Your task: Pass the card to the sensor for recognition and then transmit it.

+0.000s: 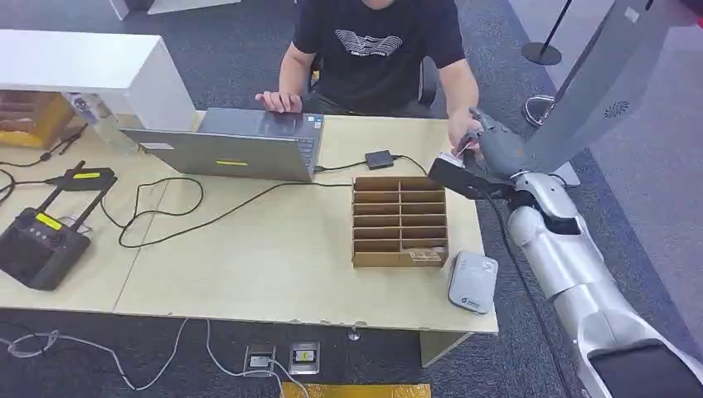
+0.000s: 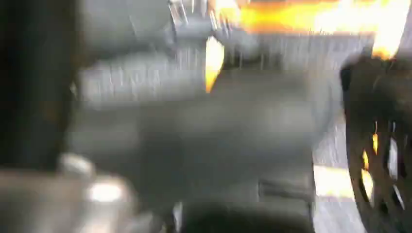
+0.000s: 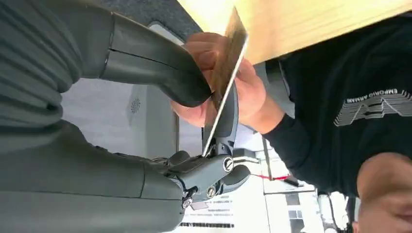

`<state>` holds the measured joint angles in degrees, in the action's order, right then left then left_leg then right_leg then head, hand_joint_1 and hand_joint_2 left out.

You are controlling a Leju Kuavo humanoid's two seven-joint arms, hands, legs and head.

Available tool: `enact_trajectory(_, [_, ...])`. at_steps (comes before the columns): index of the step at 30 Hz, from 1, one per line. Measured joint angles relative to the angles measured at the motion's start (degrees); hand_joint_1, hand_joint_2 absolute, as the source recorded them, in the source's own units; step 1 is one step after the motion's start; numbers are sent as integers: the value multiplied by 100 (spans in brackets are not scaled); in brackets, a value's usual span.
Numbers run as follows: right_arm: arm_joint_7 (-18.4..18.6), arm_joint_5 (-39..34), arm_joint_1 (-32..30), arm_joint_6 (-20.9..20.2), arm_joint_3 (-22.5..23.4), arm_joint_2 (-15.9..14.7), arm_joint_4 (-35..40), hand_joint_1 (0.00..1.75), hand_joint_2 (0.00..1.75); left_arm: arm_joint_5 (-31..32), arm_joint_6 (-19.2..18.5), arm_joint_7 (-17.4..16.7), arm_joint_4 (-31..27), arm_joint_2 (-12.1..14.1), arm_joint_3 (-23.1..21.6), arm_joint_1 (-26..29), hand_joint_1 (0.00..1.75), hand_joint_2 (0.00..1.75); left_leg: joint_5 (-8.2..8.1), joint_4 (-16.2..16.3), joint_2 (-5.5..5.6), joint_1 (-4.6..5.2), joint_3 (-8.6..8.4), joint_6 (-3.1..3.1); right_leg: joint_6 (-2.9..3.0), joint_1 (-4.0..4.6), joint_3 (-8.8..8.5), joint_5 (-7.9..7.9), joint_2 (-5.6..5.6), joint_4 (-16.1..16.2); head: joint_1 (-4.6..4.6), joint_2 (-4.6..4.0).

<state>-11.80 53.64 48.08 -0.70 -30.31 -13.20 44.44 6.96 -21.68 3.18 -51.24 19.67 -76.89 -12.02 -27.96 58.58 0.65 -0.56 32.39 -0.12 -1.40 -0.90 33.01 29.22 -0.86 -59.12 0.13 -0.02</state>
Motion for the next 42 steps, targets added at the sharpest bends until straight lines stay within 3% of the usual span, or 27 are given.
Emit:
enact_trajectory(1, [-22, 50, 0, 28, 48, 20, -2, 0, 175, 167, 33, 369, 2, 6, 0, -3, 0, 0, 0, 0, 0, 1, 0, 0, 0, -1, 0, 0, 0, 1, 0, 0])
enact_trajectory(2, [-37, 124, 0, 72, 96, 43, -2, 0, 0, 344, 35, 591, 11, 6, 0, -4, 0, 0, 0, 0, 0, 1, 0, 0, 0, -1, 0, 0, 0, 1, -2, 0])
enact_trajectory(3, [-46, 183, 0, 126, 137, 72, -4, 0, 0, 456, 13, 704, 18, 6, -2, -4, 0, 0, 0, 0, -2, 1, 0, 0, 0, 0, 1, 0, 2, 0, 2, 0])
enact_trajectory(7, [-74, 295, 0, 269, 260, 160, -39, 0, 0, 721, -153, 622, -241, 101, 22, 26, 0, 0, 0, 0, -2, 0, 0, 0, 0, 0, 2, 0, 1, 0, 0, 0])
enact_trajectory(11, [-81, 240, 6, 547, 345, 286, -35, 0, 0, 1173, -343, 252, -590, 120, 31, 25, 0, 0, 0, 0, -3, -1, -2, 0, 0, 1, 2, 0, 5, -3, -2, 0])
enact_trajectory(15, [-192, 19, 28, 629, 448, 385, -35, 0, 0, 1459, -361, 336, -850, 144, 28, 23, 0, 0, 1, 0, -3, -2, -3, -1, 0, 1, 0, 0, 3, -3, 2, 0])
enact_trajectory(20, [-400, -309, 43, 653, 581, 417, -37, 0, 0, 1285, -785, 375, -1003, 214, 109, 54, 0, 0, 1, 0, -3, -1, -3, -1, 0, 1, 2, -1, 3, -2, -2, 0])
enact_trajectory(22, [-520, -495, 42, 645, 625, 417, -37, 0, 0, 1313, -868, 578, -983, 234, 107, 54, 0, 0, 1, 0, -5, -1, -3, -1, 0, 1, 4, -1, 6, -1, 0, 0])
enact_trajectory(24, [-572, -632, 36, 647, 693, 407, -37, 0, 0, 1036, -896, 583, -953, 245, 144, 80, 0, 0, 1, 0, -8, -1, -3, -1, 0, 1, 5, -1, 10, -1, -2, 0])
enact_trajectory(29, [-524, -1023, -67, 645, 795, 221, 17, 0, 0, 129, -608, -110, -924, 273, 286, 162, 0, 0, 0, 1, -10, 0, -4, -1, 0, 0, 7, -1, 11, 3, -2, 0])
enact_trajectory(32, [-507, -1522, -207, 664, 850, -57, 158, 0, 0, -321, -153, -126, -670, 175, 343, 185, 0, 0, 0, 2, -8, 2, -6, 0, 0, -1, 7, -1, 9, 7, 0, 0])
enact_trajectory(34, [-524, -1780, -326, 748, 848, -302, 203, 0, 0, -570, 22, 106, -268, 85, 361, 175, 0, 0, -1, 2, -9, 2, -5, 2, -2, -1, 0, -3, 10, 7, 2, 0])
enact_trajectory(35, [-470, -1897, -399, 750, 848, -428, 245, 0, 0, -787, 11, -85, -85, 61, 369, 177, 0, 0, -1, 2, -9, 1, -4, 2, -2, -1, -1, -3, 12, 6, 2, 0])
enact_trajectory(36, [-342, -1970, -469, 723, 846, -507, 328, 0, 0, -1075, -5, -530, -87, 63, 394, 215, 0, 0, -2, 2, -18, 1, -4, 2, 0, -1, 1, -5, 19, 6, 7, 0])
enact_trajectory(38, [-142, -2022, -567, 654, 841, -629, 548, 0, 0, -1546, 4, -1742, -482, 192, 452, 297, 0, 0, -6, 2, -46, 2, -2, 0, 1, -2, 15, -10, 45, 5, -2, 0])
enact_trajectory(39, [-83, -2026, -595, 631, 835, -680, 652, 0, 0, -1662, 26, -2070, -744, 269, 472, 310, 0, 0, -6, 2, -47, 2, -3, 0, 3, -2, 16, -11, 48, 6, -2, 0])
enact_trajectory(41, [52, -2026, -632, 612, 830, -778, 802, 0, 0, -1808, 170, -2222, -1051, 369, 535, 309, 0, 0, -6, 2, -45, 1, -5, 0, 3, -1, 16, -11, 46, 6, -4, 0])
enact_trajectory(42, [151, -2026, -656, 607, 824, -826, 855, 0, 0, -1837, 280, -1996, -1090, 367, 564, 310, 0, 0, -6, 2, -41, 0, -6, 0, 3, 0, 15, -10, 41, 6, 0, 0])
